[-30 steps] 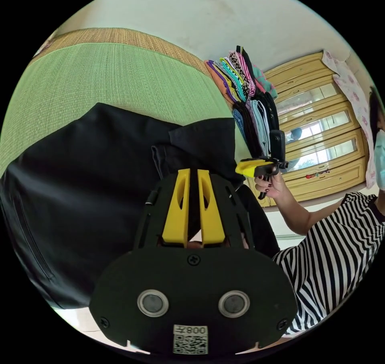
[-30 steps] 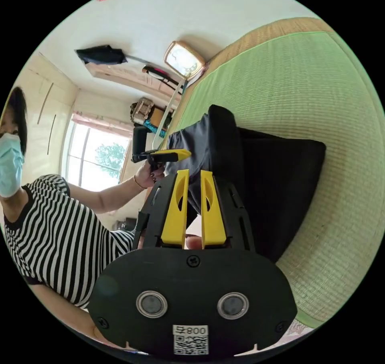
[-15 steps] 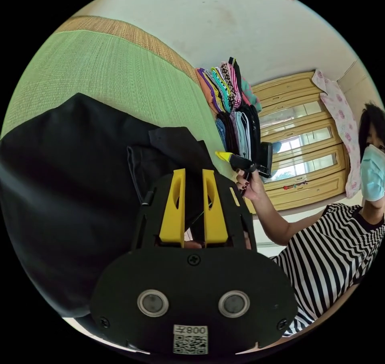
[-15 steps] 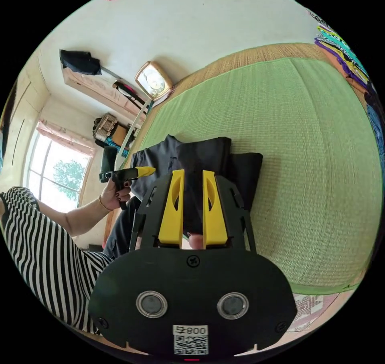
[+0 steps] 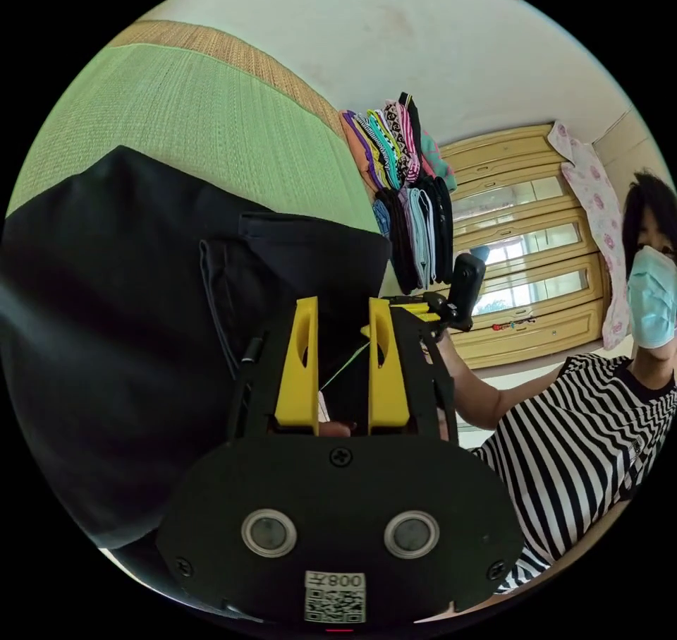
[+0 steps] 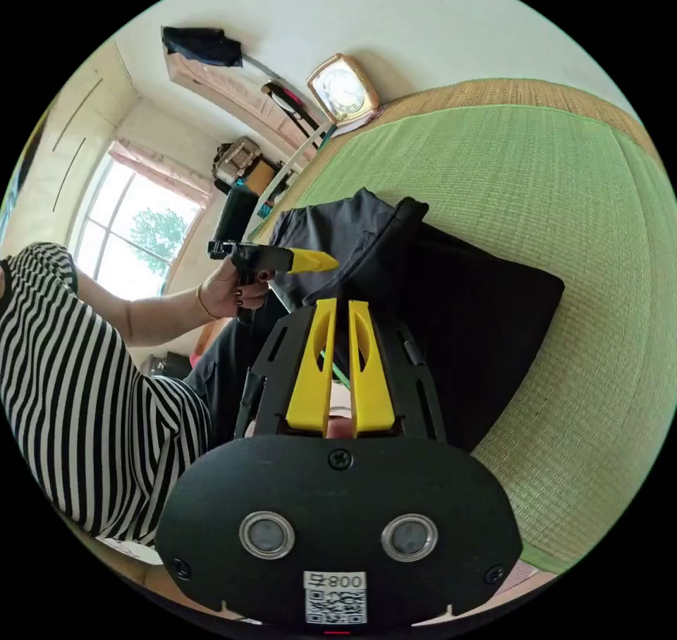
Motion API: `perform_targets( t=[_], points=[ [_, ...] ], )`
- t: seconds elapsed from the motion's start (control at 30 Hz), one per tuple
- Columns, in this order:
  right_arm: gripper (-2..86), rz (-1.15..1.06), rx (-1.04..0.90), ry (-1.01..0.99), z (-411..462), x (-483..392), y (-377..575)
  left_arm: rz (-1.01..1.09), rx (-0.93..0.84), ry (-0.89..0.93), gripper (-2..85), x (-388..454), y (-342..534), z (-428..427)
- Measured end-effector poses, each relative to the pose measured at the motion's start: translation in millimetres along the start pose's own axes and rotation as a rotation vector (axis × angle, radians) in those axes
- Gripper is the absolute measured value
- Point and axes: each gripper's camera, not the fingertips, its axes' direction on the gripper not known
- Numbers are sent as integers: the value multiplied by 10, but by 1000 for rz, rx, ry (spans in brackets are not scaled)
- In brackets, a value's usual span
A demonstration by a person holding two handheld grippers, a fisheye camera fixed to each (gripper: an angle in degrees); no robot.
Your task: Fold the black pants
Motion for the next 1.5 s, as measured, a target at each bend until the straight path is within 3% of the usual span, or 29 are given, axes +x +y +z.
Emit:
perform_targets(
  t=[0.27,0.47,0.6,0.73,0.9,1.07,1.17,1.3,1.4,1.5],
  points=[
    [60,-51,-104,86,386,-204,68,-184,82,34,142,-265,254,39],
    [46,-21,-68,44,279,-166,106,-272,-48,-90,40,-421,205,293],
    [19,8,16,95,59,-134,145,-217,-40,-212,27,-340,245,420],
    [6,33,-110,135,301,26,135,-258,-41,-226,26,-440,295,587],
    [1,59,-76,146,195,42,184,-122,103,-329,15,-154,392,632],
    [1,121,-91,132,148,224,334,-73,-123,-338,3,-258,393,1228],
    [1,170,17,96,-121,367,343,-120,-49,-288,1,-296,456,1311],
    [1,207,137,188,-515,693,202,-3,-87,-389,1,-91,469,1548],
    [1,318,93,260,-493,1160,111,-30,-142,-417,1,-152,489,1793],
    [1,386,96,128,-503,1456,171,-61,-114,-377,0,-181,554,1922]
  ],
)
